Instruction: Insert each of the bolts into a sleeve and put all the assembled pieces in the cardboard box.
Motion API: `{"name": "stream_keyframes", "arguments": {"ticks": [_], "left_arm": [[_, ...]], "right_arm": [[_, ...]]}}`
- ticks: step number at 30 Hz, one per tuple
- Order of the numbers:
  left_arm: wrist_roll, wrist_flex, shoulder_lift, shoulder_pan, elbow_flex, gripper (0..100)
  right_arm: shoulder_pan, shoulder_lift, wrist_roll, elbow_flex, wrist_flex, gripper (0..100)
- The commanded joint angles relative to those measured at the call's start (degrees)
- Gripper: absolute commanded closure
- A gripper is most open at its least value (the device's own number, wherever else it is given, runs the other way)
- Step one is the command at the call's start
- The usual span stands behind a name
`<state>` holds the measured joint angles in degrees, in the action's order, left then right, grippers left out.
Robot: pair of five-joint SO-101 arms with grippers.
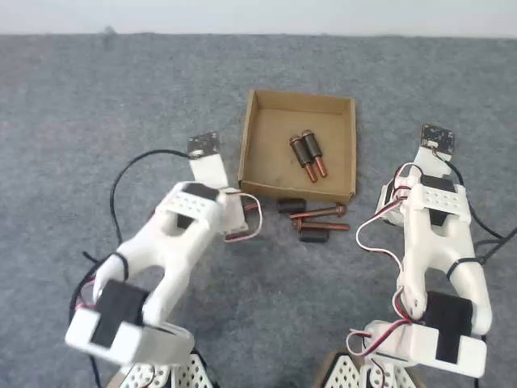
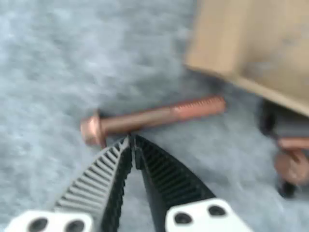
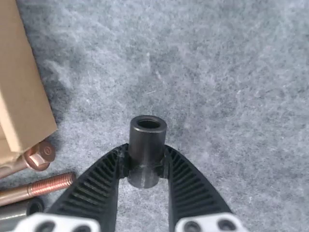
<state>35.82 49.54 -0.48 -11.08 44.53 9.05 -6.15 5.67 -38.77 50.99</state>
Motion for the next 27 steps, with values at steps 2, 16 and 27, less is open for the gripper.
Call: {"name": "stream_keyframes", "arguments": {"ticks": [2, 16, 27], "left_arm": [[0.6, 1.8, 2.7, 3.3, -5.9, 99], [0.8, -4.5, 3.3, 12.0, -8.7, 99], [0.8, -18.5, 6.5, 12.0, -10.1, 99]], "right_arm": [[-0.2, -0.3, 0.4, 1.9, -0.6, 99.1], [-0.2, -0.1, 0.4, 1.8, -0.6, 99.1], [-0.2, -0.1, 0.4, 1.8, -0.6, 99.1]]}}
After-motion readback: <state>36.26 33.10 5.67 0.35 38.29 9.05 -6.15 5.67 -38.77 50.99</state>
